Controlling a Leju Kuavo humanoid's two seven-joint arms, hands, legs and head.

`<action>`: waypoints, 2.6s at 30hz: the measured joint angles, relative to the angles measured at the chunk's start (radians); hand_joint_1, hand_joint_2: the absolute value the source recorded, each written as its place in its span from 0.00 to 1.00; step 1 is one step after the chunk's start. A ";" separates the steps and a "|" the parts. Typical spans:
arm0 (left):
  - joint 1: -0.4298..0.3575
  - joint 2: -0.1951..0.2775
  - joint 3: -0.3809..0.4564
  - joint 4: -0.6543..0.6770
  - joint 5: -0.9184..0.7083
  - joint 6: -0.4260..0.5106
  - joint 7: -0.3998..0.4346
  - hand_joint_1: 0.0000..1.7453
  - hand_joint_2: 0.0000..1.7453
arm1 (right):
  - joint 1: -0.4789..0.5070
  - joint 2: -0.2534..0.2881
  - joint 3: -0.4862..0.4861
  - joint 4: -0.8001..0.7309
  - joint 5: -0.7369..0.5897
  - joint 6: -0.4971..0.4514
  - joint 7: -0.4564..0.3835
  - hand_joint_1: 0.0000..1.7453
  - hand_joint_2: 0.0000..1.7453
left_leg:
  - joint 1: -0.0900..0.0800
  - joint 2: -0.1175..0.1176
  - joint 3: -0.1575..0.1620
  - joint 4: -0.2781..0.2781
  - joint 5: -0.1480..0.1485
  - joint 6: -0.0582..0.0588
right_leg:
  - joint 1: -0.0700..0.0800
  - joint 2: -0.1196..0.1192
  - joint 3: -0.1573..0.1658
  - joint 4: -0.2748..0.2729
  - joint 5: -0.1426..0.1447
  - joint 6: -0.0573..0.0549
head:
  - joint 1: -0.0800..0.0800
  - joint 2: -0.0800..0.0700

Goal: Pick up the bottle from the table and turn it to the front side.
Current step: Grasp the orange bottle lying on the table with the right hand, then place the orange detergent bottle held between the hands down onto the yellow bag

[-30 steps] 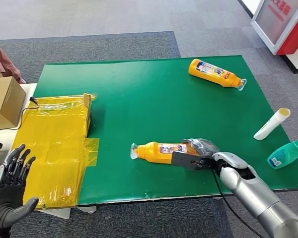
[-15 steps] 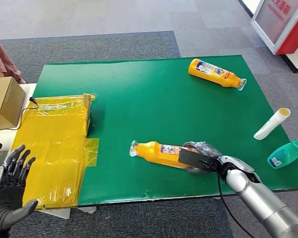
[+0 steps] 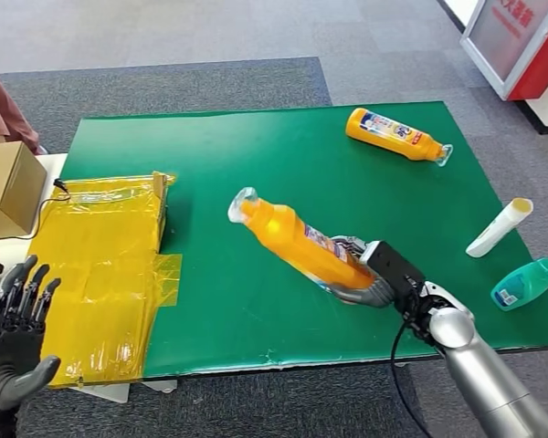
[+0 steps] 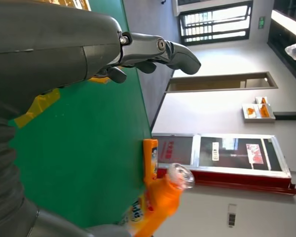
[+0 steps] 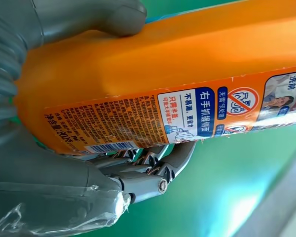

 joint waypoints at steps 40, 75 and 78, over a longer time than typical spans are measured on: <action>-0.374 -0.028 -0.374 0.428 0.413 -0.053 0.194 0.00 1.00 | -0.061 0.218 0.064 -0.044 -0.063 0.047 -0.172 1.00 1.00 | 0.000 0.000 0.000 0.000 0.001 0.000 | 0.000 0.000 0.000 0.000 0.001 0.000 | 0.000 0.000; -0.546 -0.087 -0.588 0.467 0.339 0.096 0.171 0.00 1.00 | -0.105 0.271 0.183 0.032 0.004 0.024 -0.165 1.00 1.00 | 0.000 0.000 0.000 0.000 0.001 0.000 | 0.000 0.000 0.000 0.000 0.001 -0.001 | 0.000 0.000; -0.550 -0.096 -0.600 0.468 0.346 0.092 0.174 0.00 1.00 | -0.113 0.277 0.193 0.049 0.004 0.022 -0.165 1.00 1.00 | 0.000 0.000 0.000 0.000 0.001 0.000 | 0.000 0.000 0.000 0.000 0.001 -0.001 | 0.000 0.000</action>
